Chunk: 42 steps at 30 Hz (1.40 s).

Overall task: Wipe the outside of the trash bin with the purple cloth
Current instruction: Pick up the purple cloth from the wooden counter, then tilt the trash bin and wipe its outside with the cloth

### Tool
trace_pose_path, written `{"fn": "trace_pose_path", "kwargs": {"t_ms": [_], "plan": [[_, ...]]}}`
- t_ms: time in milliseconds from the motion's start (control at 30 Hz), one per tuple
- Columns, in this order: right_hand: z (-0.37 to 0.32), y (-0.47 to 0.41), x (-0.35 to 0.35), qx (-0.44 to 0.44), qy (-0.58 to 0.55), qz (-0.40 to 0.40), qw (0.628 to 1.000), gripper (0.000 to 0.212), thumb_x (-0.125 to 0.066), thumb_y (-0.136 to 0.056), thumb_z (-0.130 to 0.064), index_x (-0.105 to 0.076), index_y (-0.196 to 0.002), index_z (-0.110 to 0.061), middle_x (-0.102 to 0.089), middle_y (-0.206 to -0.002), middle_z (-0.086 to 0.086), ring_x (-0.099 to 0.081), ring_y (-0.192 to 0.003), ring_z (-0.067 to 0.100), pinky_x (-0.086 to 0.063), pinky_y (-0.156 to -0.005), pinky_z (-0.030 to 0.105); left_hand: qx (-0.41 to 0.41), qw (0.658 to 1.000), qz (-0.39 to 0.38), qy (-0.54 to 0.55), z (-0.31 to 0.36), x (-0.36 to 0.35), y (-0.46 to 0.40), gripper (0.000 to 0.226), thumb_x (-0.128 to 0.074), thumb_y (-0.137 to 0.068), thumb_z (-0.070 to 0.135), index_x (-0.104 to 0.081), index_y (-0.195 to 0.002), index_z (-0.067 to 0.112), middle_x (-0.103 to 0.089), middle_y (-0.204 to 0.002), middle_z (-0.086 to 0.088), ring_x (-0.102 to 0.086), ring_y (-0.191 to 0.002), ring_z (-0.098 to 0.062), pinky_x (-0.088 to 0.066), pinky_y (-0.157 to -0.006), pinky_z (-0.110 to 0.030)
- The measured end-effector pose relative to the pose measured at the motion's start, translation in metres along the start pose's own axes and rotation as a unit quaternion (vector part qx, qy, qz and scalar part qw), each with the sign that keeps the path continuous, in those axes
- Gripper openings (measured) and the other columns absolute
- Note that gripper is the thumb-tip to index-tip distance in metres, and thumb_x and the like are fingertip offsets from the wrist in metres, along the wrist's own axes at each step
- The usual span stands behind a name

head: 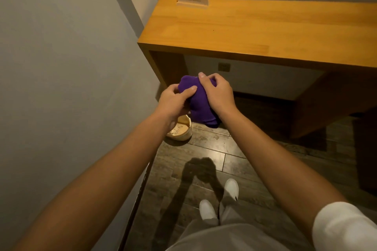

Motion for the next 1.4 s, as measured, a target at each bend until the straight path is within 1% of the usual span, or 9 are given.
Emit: {"fn": "trace_pose_path", "kwargs": {"t_ms": [167, 300, 433, 533, 733, 833, 1100, 1267, 1400], "plan": [[0.026, 0.015, -0.007, -0.006, -0.093, -0.058, 0.994, 0.061, -0.072, -0.093, -0.046, -0.046, -0.147, -0.034, -0.055, -0.126, -0.02, -0.059, -0.109, -0.001, -0.054, -0.077, 0.014, -0.038, 0.995, 0.095, 0.004, -0.007, 0.023, -0.016, 0.037, -0.076, -0.089, 0.016, -0.055, -0.119, 0.02, -0.065, -0.115, -0.004, -0.069, -0.103, -0.024, -0.064, -0.078, -0.041], [0.076, 0.006, -0.03, 0.002, -0.051, -0.105, 0.993, 0.078, -0.071, -0.084, -0.065, -0.036, -0.151, -0.046, -0.045, -0.127, -0.033, -0.054, -0.113, -0.002, -0.052, -0.077, 0.013, 0.043, 0.996, 0.041, 0.061, -0.051, 0.007, -0.045, 0.03, -0.073, -0.09, 0.013, -0.061, -0.117, 0.014, -0.067, -0.118, -0.011, -0.07, -0.104, -0.027, -0.063, -0.076, -0.035], [0.161, -0.045, -0.04, -0.079, -0.059, -0.096, 0.991, 0.073, -0.079, -0.083, -0.052, -0.044, -0.145, -0.038, -0.052, -0.124, -0.021, -0.057, -0.108, 0.006, -0.051, -0.077, 0.024, 0.096, 0.98, -0.009, 0.174, -0.107, 0.016, -0.101, 0.027, -0.058, -0.096, 0.017, -0.065, -0.119, 0.004, -0.071, -0.119, -0.023, -0.073, -0.105, -0.036, -0.061, -0.086, -0.045], [0.256, -0.085, -0.051, -0.134, -0.004, -0.063, 0.989, 0.063, -0.081, -0.084, -0.04, -0.051, -0.138, -0.03, -0.055, -0.115, -0.013, -0.058, -0.094, 0.006, -0.047, -0.066, 0.022, 0.085, 0.992, 0.074, -0.06, -0.193, 0.054, -0.16, 0.032, -0.055, -0.1, 0.029, -0.064, -0.125, 0.01, -0.072, -0.118, -0.016, -0.069, -0.11, -0.032, -0.057, -0.092, -0.044], [0.42, -0.17, -0.087, -0.134, 0.131, -0.08, 0.979, 0.057, -0.075, -0.085, -0.055, -0.058, -0.126, -0.019, -0.064, -0.108, -0.001, -0.063, -0.09, 0.015, -0.053, -0.072, 0.031, 0.06, 0.874, 0.117, -0.469, -0.367, 0.114, -0.287, 0.045, -0.056, -0.101, 0.034, -0.052, -0.142, 0.015, -0.062, -0.135, -0.014, -0.062, -0.116, -0.032, -0.051, -0.083, -0.038], [0.481, -0.215, -0.115, -0.092, 0.232, -0.107, 0.962, 0.059, -0.066, -0.083, -0.069, -0.062, -0.113, -0.019, -0.066, -0.101, 0.0, -0.064, -0.09, 0.021, -0.056, -0.081, 0.041, -0.018, 0.808, 0.082, -0.583, -0.42, 0.113, -0.352, 0.055, -0.059, -0.098, 0.041, -0.05, -0.143, 0.011, -0.057, -0.141, -0.014, -0.057, -0.123, -0.033, -0.047, -0.097, -0.044], [0.6, -0.253, -0.183, -0.085, 0.22, -0.169, 0.957, 0.041, -0.065, -0.086, -0.066, -0.064, -0.095, -0.025, -0.069, -0.093, 0.001, -0.067, -0.082, 0.02, -0.049, -0.065, 0.03, -0.061, 0.79, 0.008, -0.609, -0.525, 0.095, -0.444, 0.052, -0.064, -0.095, 0.042, -0.05, -0.139, 0.019, -0.07, -0.121, -0.009, -0.066, -0.107, -0.028, -0.055, -0.09, -0.047], [0.589, -0.271, -0.197, -0.014, 0.304, -0.197, 0.932, 0.056, -0.066, -0.083, -0.066, -0.069, -0.109, -0.016, -0.068, -0.107, 0.001, -0.065, -0.093, 0.021, -0.05, -0.071, 0.033, -0.133, 0.805, 0.051, -0.576, -0.529, 0.103, -0.452, 0.025, -0.054, -0.101, 0.024, -0.056, -0.125, 0.016, -0.072, -0.108, -0.014, -0.067, -0.097, -0.034, -0.055, -0.083, -0.047], [0.547, -0.28, -0.193, 0.036, 0.292, -0.191, 0.937, 0.036, -0.07, -0.088, -0.048, -0.063, -0.109, -0.02, -0.064, -0.101, -0.001, -0.062, -0.088, 0.016, -0.047, -0.066, 0.031, -0.191, 0.833, 0.1, -0.51, -0.501, 0.109, -0.432, 0.028, -0.057, -0.101, 0.023, -0.058, -0.128, 0.016, -0.071, -0.107, -0.009, -0.066, -0.096, -0.031, -0.049, -0.076, -0.037]]}}
Point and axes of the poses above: each hand's wrist, its own y-axis away from the middle knuckle, its own x-axis out of the back of the hand, z = x × y, the point moved 8 cm from there along -y, towards the middle knuckle
